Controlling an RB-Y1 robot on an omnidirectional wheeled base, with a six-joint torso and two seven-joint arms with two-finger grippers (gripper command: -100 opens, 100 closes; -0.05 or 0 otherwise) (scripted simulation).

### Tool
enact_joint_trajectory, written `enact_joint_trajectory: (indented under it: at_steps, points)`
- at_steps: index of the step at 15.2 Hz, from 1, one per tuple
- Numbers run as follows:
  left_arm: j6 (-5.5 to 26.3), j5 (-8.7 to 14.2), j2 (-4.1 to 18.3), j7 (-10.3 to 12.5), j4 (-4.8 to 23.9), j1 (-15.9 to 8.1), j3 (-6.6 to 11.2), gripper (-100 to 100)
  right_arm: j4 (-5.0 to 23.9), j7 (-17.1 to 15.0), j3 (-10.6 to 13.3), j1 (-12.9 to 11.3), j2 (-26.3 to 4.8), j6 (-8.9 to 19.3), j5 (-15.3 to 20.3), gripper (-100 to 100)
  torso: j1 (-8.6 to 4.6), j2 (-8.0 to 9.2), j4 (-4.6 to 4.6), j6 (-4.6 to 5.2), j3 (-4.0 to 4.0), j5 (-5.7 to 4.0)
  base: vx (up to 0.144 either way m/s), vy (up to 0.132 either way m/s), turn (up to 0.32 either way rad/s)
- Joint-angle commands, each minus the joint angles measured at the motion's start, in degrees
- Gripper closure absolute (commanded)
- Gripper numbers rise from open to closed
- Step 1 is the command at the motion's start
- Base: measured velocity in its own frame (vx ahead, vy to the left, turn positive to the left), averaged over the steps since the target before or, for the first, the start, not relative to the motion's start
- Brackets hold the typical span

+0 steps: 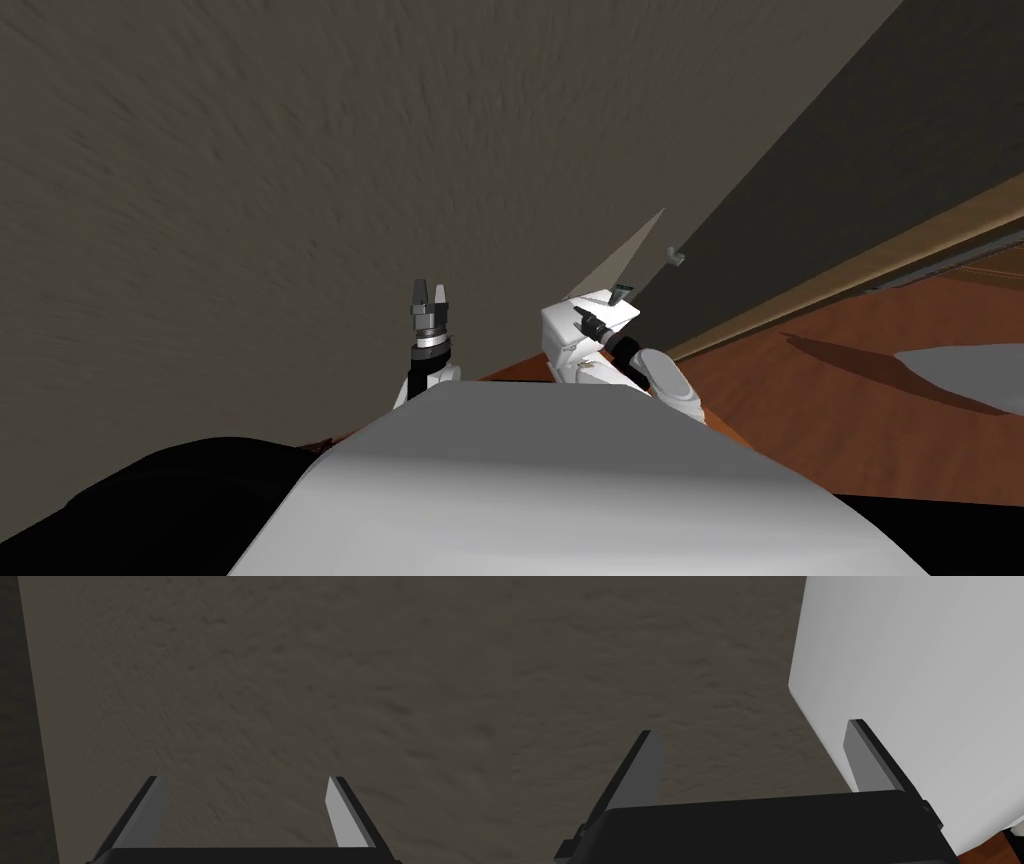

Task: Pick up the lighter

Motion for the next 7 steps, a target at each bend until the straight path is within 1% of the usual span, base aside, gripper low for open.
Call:
enact_joint_trajectory:
  at_steps: [1, 4, 5, 6, 7]
  points:
    - [0.0, 0.0, 0.0, 0.0, 0.0, 0.0, 0.0, 0, -1.34, -0.02, -0.02, 0.52, -1.23, -1.48, 1.58, -100, 0.0, 0.0, 0.0, 0.0, 0.0, 0.0, 0.022, -0.069, 0.066]
    - [0.0, 0.0, 0.0, 0.0, 0.0, 0.0, 0.0, 0, -3.23, 0.24, -0.05, 1.31, -3.5, -3.73, 3.92, -100, -0.04, -0.02, 0.0, 0.0, -0.01, -0.01, 0.022, -0.072, 0.071]
    - [0.0, 0.0, 0.0, 0.0, 0.0, 0.0, 0.0, 0, -2.53, 0.11, -0.07, 1.02, -2.71, -2.82, 3.06, -100, -0.02, -0.01, 0.0, 0.0, -0.01, -0.01, 0.013, -0.037, 0.025]
    - [0.0, 0.0, 0.0, 0.0, 0.0, 0.0, 0.0, 0, -2.68, 0.16, -0.08, 1.08, -2.87, -3.1, 3.22, -100, 0.07, 0.0, 0.0, 0.01, 0.0, 0.0, 0.004, -0.015, 0.003]
    - [0.0, 0.0, 0.0, 0.0, 0.0, 0.0, 0.0, 0, -2.67, 0.16, -0.08, 1.07, -2.86, -3.11, 3.21, 100, 0.15, 0.02, 0.0, 0.01, 0.01, 0.02, 0.002, -0.008, 0.001]
